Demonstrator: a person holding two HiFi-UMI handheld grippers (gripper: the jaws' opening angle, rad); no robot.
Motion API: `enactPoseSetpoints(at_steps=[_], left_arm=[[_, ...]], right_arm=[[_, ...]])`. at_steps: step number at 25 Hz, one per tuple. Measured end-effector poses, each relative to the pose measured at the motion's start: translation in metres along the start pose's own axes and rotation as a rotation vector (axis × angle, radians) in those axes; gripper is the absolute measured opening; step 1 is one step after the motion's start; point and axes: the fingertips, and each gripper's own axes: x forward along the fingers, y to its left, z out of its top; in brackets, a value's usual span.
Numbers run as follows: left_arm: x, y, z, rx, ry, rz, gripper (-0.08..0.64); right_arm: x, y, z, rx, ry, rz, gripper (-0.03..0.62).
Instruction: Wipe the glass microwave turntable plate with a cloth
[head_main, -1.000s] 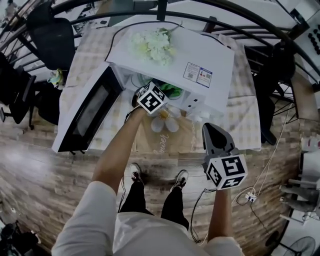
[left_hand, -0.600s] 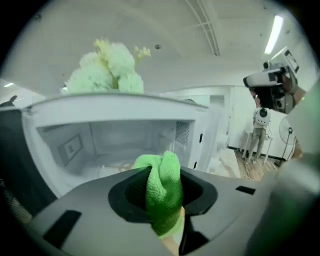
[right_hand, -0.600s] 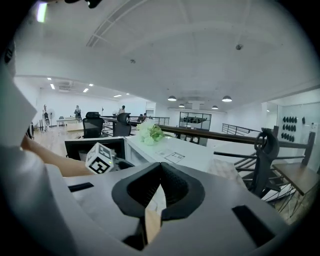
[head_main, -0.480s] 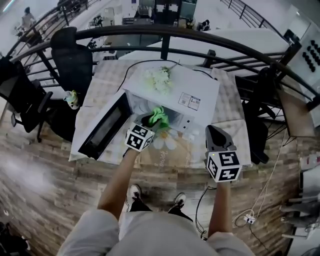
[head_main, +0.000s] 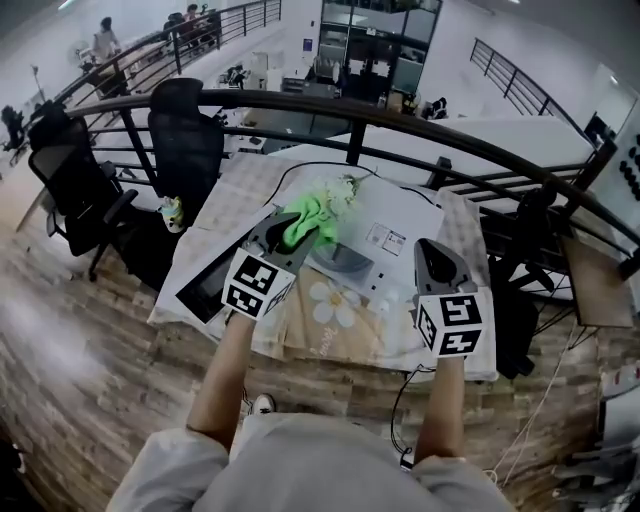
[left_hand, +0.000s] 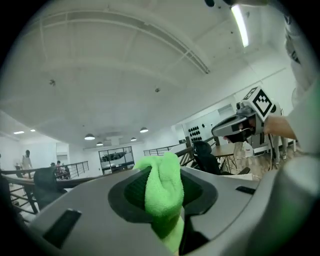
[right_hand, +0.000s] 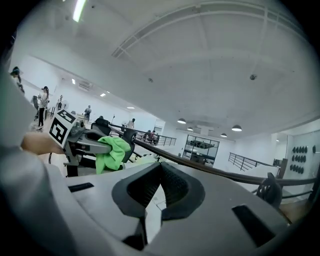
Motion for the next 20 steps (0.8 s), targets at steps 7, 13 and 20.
enactPoseSetpoints(at_steps=[7, 13, 20], left_arm=[[-0.027, 0.001, 0.041, 0.044, -0.047, 0.055, 0.129], [-0.036, -0.005, 0.054, 0.086, -0.06, 0.054, 0.129], [-0.041, -0.009, 0.058, 0.093, -0.058, 0.043, 0.129]], right_arm=[[0.0, 0.009, 0.036, -0.05, -0.06, 0.029, 0.012], [-0.002, 0.015, 0.044, -0.077, -0.078, 0.041, 0.012], [-0.003, 0.021, 0.041, -0.086, -0.065, 0.051, 0.012]])
